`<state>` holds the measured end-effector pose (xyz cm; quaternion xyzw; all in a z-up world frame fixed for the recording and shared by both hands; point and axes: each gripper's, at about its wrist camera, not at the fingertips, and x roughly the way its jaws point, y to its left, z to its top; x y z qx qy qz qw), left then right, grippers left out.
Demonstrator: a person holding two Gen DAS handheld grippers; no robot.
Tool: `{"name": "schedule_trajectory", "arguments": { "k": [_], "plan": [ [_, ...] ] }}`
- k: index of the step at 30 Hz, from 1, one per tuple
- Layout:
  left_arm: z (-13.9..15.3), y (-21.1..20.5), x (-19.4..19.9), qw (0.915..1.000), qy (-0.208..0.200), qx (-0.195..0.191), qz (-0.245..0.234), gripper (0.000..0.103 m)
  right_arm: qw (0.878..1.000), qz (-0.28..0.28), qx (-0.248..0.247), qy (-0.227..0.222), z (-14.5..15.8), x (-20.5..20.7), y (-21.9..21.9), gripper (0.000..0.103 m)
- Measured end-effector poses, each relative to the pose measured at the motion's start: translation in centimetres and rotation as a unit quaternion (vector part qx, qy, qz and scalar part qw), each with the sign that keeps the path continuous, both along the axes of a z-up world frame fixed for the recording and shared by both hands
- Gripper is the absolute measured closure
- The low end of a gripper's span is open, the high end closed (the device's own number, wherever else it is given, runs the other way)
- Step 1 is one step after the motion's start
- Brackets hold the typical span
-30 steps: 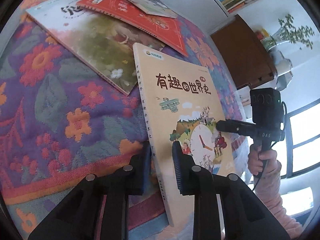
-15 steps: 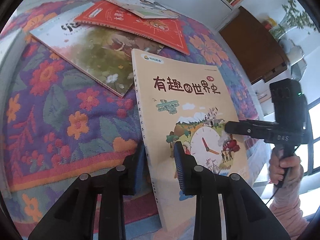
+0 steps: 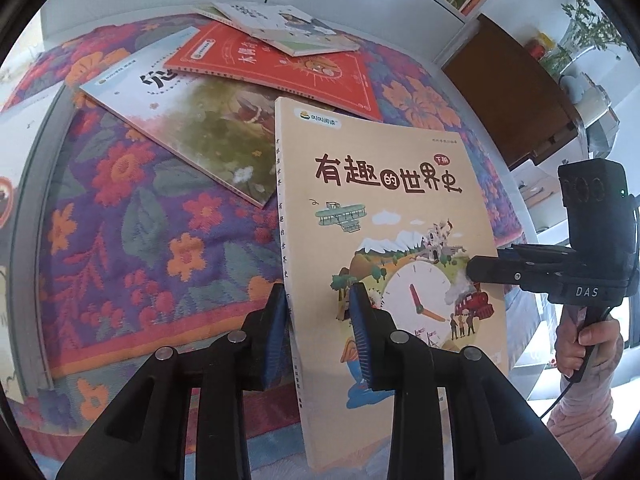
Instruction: Organize books
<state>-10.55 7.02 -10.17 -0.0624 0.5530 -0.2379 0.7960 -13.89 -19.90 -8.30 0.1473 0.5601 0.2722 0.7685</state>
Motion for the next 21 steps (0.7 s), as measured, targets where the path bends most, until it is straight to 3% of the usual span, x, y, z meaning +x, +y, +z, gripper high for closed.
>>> {"name": "schedule_trajectory", "arguments": {
  "k": [21],
  "plan": [
    [3.1,4.0,-0.3,0.9989,-0.032,0.014,0.03,0.073,1.0,0.022,0.005,0.005,2.3,0.6,4.3,0.077]
  ]
}}
